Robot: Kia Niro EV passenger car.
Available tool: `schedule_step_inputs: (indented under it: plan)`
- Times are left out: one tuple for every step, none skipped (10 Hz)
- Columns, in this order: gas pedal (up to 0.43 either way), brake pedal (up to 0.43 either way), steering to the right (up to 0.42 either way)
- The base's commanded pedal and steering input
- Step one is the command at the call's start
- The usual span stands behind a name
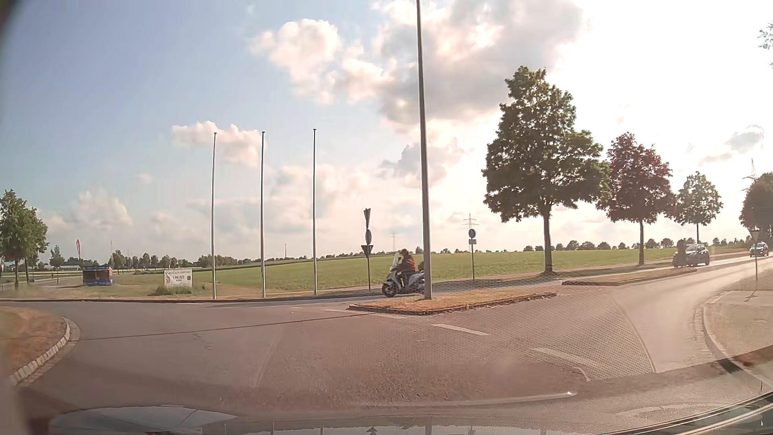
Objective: Follow the waypoints while adhering to traffic rules and regulations
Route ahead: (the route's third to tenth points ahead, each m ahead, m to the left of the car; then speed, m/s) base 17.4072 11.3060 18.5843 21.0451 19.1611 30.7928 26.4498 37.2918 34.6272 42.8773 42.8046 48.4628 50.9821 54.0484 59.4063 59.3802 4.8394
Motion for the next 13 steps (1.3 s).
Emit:
schedule_step_inputs:
  plan:
    - [0.118,0.012,-0.161]
    - [0.118,0.012,-0.178]
    - [0.118,0.012,-0.192]
    - [0.118,0.012,-0.202]
    - [0.118,0.012,-0.205]
    - [0.118,0.012,-0.204]
    - [0.118,0.012,-0.204]
    - [0.118,0.012,-0.205]
    - [0.11,0.012,-0.211]
    - [0.098,0.012,-0.219]
    - [0.079,0.012,-0.236]
    - [0.079,0.012,-0.252]
    - [0.059,0.012,-0.272]
